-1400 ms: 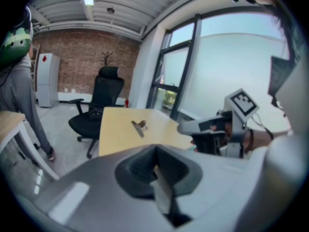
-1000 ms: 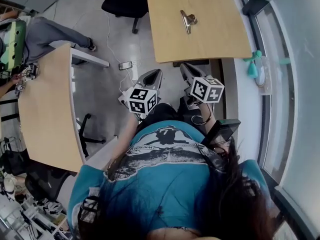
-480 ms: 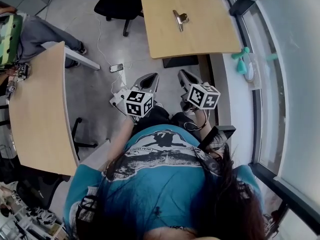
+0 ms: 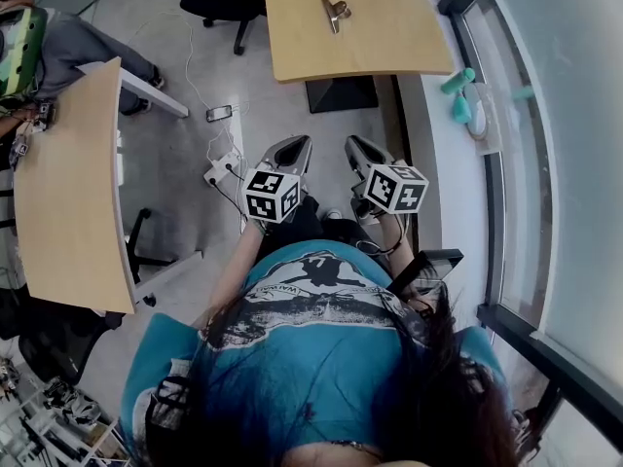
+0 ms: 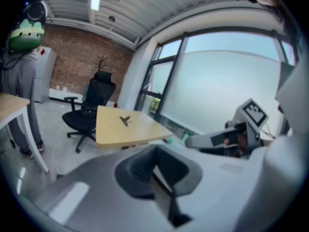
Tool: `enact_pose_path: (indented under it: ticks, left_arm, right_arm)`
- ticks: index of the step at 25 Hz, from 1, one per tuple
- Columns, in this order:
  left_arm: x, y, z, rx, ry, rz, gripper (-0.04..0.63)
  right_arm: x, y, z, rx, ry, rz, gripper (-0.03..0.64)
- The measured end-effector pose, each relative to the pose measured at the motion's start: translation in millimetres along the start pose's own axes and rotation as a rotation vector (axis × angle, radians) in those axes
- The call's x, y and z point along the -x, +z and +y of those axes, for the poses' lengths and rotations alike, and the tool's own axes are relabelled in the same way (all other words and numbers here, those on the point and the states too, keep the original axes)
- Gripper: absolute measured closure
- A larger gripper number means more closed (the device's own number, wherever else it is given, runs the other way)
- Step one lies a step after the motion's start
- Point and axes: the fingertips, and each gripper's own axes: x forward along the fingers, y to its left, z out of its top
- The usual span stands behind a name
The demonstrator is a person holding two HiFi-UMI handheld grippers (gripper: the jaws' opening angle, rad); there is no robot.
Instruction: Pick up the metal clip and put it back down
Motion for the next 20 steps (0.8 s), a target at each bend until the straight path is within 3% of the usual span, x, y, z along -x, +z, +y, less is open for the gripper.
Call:
enact_pose_path:
  ticks: [9,20]
  left_arm:
    - [20,-22,-46,-0.025,0.012,-0.005,0.592]
    - [26,-27,-56,-0.030,0.029,-0.026,0.592]
  right_arm:
    - [46,-28,-3,0.013,0.027,0.007,0.578]
    - [56,-34,-5,0.041,0.039,0.013,0.578]
